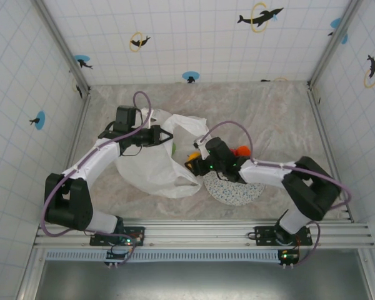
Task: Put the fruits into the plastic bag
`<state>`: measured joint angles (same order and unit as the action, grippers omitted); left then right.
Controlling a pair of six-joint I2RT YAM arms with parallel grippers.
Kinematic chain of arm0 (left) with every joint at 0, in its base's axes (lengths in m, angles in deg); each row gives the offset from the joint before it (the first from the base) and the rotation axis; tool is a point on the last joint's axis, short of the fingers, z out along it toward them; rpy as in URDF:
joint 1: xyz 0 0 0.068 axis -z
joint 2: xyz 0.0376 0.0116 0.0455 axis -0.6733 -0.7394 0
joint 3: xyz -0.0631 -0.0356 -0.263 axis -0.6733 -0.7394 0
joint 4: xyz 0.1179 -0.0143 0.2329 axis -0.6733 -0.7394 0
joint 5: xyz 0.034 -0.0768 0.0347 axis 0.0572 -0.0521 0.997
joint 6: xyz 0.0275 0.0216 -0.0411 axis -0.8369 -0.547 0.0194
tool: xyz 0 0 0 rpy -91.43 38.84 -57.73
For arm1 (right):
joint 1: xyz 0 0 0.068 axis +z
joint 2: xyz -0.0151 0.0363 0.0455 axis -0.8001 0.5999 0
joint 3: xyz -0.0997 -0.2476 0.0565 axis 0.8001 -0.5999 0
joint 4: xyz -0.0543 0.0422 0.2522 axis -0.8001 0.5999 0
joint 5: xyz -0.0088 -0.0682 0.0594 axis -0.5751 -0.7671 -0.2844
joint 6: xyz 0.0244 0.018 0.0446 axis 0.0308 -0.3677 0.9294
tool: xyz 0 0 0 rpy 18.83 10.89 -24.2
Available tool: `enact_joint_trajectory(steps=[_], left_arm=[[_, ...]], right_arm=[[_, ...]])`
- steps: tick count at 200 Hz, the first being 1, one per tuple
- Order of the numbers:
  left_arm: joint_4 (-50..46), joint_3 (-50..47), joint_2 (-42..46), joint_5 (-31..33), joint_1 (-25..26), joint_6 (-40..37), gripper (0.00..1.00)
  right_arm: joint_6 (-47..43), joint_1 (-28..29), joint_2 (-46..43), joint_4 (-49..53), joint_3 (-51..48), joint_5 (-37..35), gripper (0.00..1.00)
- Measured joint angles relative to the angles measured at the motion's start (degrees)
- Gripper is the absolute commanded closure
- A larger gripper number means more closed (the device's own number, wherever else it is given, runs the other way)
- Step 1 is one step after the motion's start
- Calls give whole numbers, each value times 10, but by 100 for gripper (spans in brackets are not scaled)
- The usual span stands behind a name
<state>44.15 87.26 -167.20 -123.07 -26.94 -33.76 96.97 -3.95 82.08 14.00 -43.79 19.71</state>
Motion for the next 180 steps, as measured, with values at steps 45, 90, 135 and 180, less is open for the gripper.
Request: enact_joint_trajectory(steps=[45, 90, 135, 180], left_arm=[[0, 0, 0, 0, 1, -2, 100], [-1, 0, 0, 3, 1, -9, 100], [-1, 0, 0, 5, 4, -19, 100], [-1, -1, 0, 5, 4, -24, 100]], right_arm=[[3, 0, 82, -96, 21, 0, 43], [22, -22, 126, -186, 28, 18, 43], [29, -27, 167, -214, 46, 25, 43], [47, -22, 179, -231, 55, 27, 44]])
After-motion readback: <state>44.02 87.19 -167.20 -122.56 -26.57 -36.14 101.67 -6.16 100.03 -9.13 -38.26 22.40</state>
